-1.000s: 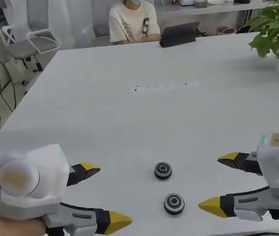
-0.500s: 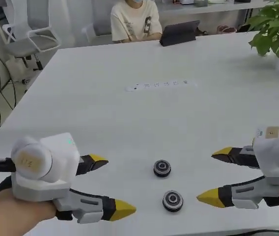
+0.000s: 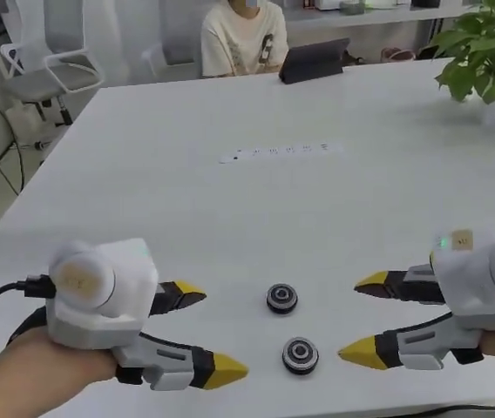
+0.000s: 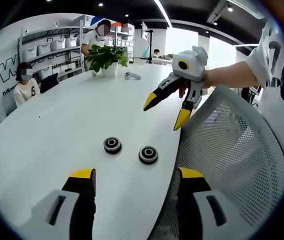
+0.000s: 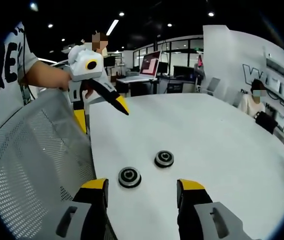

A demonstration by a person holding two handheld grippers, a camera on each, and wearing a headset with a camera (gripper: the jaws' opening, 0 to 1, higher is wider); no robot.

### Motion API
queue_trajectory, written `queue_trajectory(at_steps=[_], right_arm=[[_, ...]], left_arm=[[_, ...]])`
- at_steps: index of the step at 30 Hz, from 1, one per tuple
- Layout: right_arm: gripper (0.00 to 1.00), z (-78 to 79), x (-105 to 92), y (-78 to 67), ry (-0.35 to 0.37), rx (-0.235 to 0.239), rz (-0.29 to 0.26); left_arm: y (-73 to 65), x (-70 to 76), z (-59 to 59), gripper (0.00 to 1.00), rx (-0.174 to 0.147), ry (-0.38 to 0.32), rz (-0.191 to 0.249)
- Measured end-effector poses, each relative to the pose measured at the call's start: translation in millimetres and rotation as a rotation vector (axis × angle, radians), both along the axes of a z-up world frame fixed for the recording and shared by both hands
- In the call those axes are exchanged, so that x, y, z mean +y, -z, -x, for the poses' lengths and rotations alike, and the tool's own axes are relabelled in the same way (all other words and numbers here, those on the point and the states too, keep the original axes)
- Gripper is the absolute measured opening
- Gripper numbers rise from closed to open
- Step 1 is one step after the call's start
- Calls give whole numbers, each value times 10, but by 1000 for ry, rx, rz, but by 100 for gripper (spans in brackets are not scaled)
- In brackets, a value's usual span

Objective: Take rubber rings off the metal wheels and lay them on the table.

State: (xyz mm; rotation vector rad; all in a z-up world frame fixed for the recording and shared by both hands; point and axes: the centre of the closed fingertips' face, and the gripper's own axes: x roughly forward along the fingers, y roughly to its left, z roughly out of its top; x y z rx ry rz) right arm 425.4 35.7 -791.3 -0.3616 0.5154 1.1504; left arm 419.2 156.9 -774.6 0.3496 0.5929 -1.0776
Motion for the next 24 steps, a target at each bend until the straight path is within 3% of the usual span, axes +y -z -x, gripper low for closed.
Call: queue_trajectory(at_steps=[10,24], right_arm=[[50,-9,109,167,-51,30,18],[49,39,136,212,-82,41,13]], left_arm=[[32,-108,14,57,15,29,-2],[78,-184,32,54,31,49,-8]])
